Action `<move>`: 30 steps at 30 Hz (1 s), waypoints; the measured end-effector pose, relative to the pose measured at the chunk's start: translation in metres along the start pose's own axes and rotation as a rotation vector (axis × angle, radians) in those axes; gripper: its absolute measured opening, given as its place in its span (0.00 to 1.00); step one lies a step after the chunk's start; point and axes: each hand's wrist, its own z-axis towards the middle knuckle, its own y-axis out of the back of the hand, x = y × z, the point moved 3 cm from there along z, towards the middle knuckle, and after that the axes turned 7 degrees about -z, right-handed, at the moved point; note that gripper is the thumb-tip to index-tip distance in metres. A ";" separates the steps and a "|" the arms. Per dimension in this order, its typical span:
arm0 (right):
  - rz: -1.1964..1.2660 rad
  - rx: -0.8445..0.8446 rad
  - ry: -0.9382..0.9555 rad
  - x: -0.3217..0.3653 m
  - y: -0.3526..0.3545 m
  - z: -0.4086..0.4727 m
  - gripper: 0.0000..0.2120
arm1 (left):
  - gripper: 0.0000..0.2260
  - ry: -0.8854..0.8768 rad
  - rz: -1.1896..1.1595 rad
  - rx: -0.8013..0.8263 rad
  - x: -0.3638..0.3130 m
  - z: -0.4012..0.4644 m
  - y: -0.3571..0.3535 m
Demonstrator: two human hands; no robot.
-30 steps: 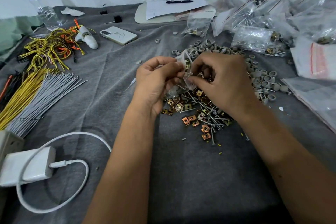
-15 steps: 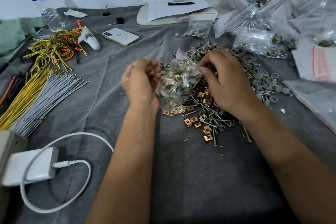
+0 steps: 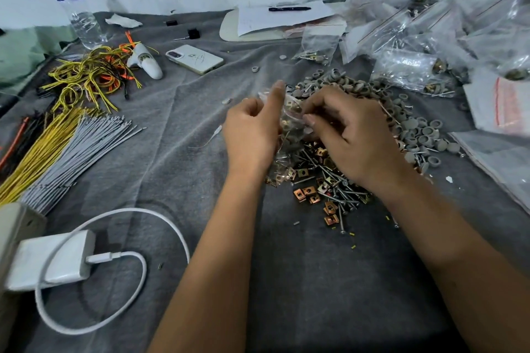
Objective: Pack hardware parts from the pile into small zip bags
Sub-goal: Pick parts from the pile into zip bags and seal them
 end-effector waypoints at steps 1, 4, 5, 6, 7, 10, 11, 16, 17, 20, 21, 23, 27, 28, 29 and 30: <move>0.017 0.003 0.001 0.000 0.000 0.000 0.04 | 0.25 -0.017 0.022 -0.022 0.000 0.000 -0.001; 0.157 -0.002 -0.088 -0.005 0.004 0.000 0.07 | 0.13 -0.003 -0.014 -0.041 0.002 0.000 0.000; 0.198 -0.011 -0.116 -0.007 0.007 0.000 0.07 | 0.10 0.010 -0.024 -0.037 0.003 0.001 0.001; 0.199 -0.021 -0.124 -0.009 0.010 0.000 0.07 | 0.09 0.020 -0.023 -0.026 0.004 0.000 0.001; 0.139 -0.026 -0.109 -0.011 0.013 0.001 0.06 | 0.09 0.031 -0.031 -0.012 0.005 0.000 0.001; -0.234 0.110 -0.020 -0.021 0.019 0.001 0.07 | 0.10 0.077 -0.114 0.028 0.005 -0.001 0.000; -0.331 0.206 -0.014 -0.024 0.019 0.001 0.10 | 0.10 0.083 -0.124 0.025 0.005 -0.001 0.000; -0.468 0.479 -0.075 -0.027 0.013 0.000 0.14 | 0.07 0.038 -0.057 -0.102 0.007 0.002 0.004; -0.468 0.487 -0.073 -0.027 0.012 0.000 0.13 | 0.04 0.025 -0.073 -0.135 0.005 0.003 0.006; -0.468 0.498 -0.075 -0.026 0.011 0.000 0.09 | 0.04 0.007 -0.161 -0.226 0.002 0.004 0.010; -0.468 0.497 -0.079 -0.026 0.011 0.000 0.08 | 0.04 0.013 -0.188 -0.234 0.002 0.004 0.010; -0.466 0.485 -0.083 -0.026 0.012 0.000 0.07 | 0.04 0.040 -0.218 -0.223 0.003 0.004 0.008; -0.361 0.441 -0.040 -0.018 0.011 -0.001 0.10 | 0.06 0.039 -0.291 -0.248 0.002 0.004 0.007; -0.350 0.473 -0.009 -0.015 0.008 -0.002 0.12 | 0.06 0.025 -0.311 -0.265 0.001 0.005 0.008; -0.372 0.523 0.027 -0.013 0.003 -0.003 0.14 | 0.07 0.010 -0.334 -0.280 0.000 0.005 0.010; -0.413 0.572 0.062 -0.011 -0.003 -0.005 0.15 | 0.07 -0.006 -0.362 -0.292 -0.001 0.006 0.011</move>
